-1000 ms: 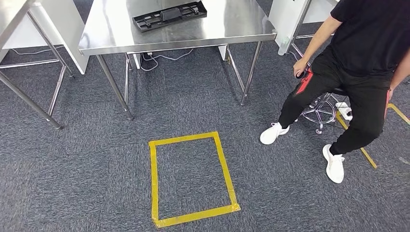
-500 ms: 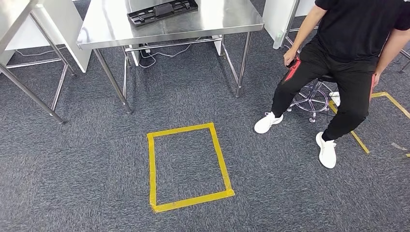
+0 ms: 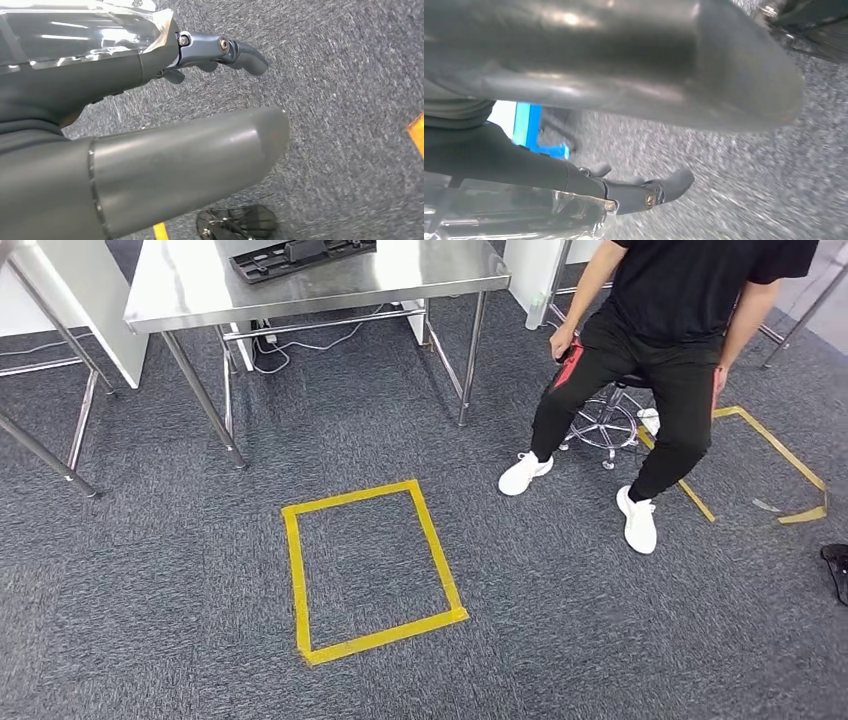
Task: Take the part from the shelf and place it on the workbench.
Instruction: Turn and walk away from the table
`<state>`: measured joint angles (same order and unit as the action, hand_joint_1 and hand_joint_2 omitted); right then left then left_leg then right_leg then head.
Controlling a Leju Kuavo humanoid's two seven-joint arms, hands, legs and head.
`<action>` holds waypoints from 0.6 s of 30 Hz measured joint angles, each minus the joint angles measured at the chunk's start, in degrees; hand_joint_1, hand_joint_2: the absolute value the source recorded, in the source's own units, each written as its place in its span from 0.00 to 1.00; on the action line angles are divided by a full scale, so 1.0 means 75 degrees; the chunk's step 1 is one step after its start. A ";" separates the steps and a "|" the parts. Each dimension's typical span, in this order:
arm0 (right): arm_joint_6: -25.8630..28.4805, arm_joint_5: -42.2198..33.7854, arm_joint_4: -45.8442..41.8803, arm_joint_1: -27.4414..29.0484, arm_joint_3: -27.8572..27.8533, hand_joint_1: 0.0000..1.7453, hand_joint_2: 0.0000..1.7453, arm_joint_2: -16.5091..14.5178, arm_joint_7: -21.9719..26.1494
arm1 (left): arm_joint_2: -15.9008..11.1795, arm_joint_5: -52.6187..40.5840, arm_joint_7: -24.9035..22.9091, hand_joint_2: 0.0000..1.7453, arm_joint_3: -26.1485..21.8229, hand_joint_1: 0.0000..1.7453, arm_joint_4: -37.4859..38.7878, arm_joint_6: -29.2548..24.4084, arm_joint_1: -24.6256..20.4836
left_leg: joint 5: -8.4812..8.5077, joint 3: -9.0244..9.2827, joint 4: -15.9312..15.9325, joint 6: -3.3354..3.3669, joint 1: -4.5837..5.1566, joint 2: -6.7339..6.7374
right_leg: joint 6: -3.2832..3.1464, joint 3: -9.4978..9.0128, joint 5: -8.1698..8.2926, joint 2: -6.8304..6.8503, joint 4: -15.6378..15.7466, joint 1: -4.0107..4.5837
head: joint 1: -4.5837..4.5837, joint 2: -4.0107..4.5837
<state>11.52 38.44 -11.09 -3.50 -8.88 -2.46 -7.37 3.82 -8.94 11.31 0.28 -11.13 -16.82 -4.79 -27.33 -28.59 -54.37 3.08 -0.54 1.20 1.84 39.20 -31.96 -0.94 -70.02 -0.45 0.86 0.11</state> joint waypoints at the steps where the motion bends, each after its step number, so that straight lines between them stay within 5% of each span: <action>1: -0.0003 0.0001 0.0000 0.0010 -0.0001 0.00 0.00 0.0004 -0.0001 | -0.0001 0.0000 0.0000 0.00 0.0000 0.00 0.0001 0.0000 0.0005 | 0.0033 -0.0046 -0.0007 -0.0006 0.0008 0.0093 | 0.0039 0.0088 -0.0120 0.0017 -0.0323 -0.0018 | 0.0000 0.0000; 3: -0.0009 0.0004 0.0001 0.0032 -0.0001 0.00 0.00 0.0009 -0.0003 | 0.0003 0.0001 -0.0001 0.00 0.0000 0.00 0.0001 0.0001 0.0006 | 0.0078 -0.0109 -0.0026 -0.0038 0.0011 0.0271 | 0.0184 -0.0247 -0.0022 0.0090 -0.0021 -0.0048 | 0.0001 0.0000; 5: -0.0012 0.0012 0.0001 0.0026 -0.0001 0.00 0.00 0.0014 -0.0007 | 0.0006 0.0003 -0.0001 0.00 0.0000 0.00 -0.0001 0.0000 0.0005 | 0.0090 -0.0133 -0.0069 -0.0083 0.0028 0.0435 | 0.0289 -0.1022 0.0289 0.0410 0.1196 -0.0071 | 0.0005 0.0000; 7: -0.0012 0.0019 0.0001 0.0002 -0.0001 0.00 0.00 0.0014 -0.0010 | 0.0003 0.0003 -0.0003 0.00 0.0000 0.00 -0.0001 -0.0001 0.0001 | 0.0077 -0.0132 -0.0120 -0.0159 0.0067 0.0584 | 0.0228 -0.1443 0.0474 0.0667 0.1961 -0.0053 | -0.0005 0.0000; 10: -0.0012 0.0021 0.0001 0.0019 -0.0003 0.00 0.00 0.0012 -0.0017 | 0.0001 0.0003 -0.0004 0.00 0.0000 0.00 -0.0004 -0.0001 -0.0013 | 0.0063 -0.0123 -0.0149 -0.0307 0.0046 0.0707 | 0.0027 -0.1406 0.0557 0.0515 0.2033 -0.0055 | -0.0022 -0.0001; 12: -0.0013 0.0020 0.0003 0.0033 -0.0004 0.00 0.00 0.0004 -0.0024 | -0.0003 0.0002 -0.0004 0.00 0.0000 0.00 -0.0004 -0.0001 -0.0010 | -0.0207 -0.0252 -0.0446 -0.0413 -0.0001 0.0372 | -0.0115 -0.1383 0.0646 0.0367 0.2048 -0.0121 | -0.0031 -0.0001; 14: -0.0015 0.0019 0.0004 0.0028 -0.0004 0.00 0.00 0.0000 -0.0028 | -0.0006 0.0001 -0.0004 0.00 0.0000 0.00 -0.0002 0.0001 0.0011 | -0.0813 -0.0634 -0.1369 -0.0469 -0.0024 -0.0048 | -0.0214 -0.1325 0.0723 0.0215 0.2041 -0.0128 | -0.0045 0.0000; 16: -0.0019 0.0019 0.0004 0.0038 -0.0005 0.00 0.00 0.0001 -0.0028 | -0.0008 0.0000 -0.0005 0.00 0.0000 0.00 0.0000 0.0001 0.0031 | -0.1214 -0.1028 -0.2322 -0.0483 -0.0028 -0.0151 | -0.0240 -0.1262 0.0757 0.0038 0.2014 -0.0103 | -0.0047 0.0000; 18: -0.0023 0.0019 0.0005 0.0057 -0.0007 0.00 0.00 0.0001 -0.0029 | -0.0012 0.0000 -0.0006 0.00 0.0000 0.00 0.0001 0.0000 0.0036 | -0.0994 -0.0972 -0.2263 -0.0474 -0.0039 -0.0175 | -0.0234 -0.1230 0.0766 -0.0167 0.1960 -0.0098 | -0.0047 -0.0001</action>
<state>11.35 38.58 -11.05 -3.07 -8.93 -2.45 -7.58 3.73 -8.94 11.27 0.28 -11.13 -16.82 -4.53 -34.78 -35.88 -71.35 -0.47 -0.83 -0.12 0.09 29.97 -26.21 -2.19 -55.32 -1.19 0.51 0.10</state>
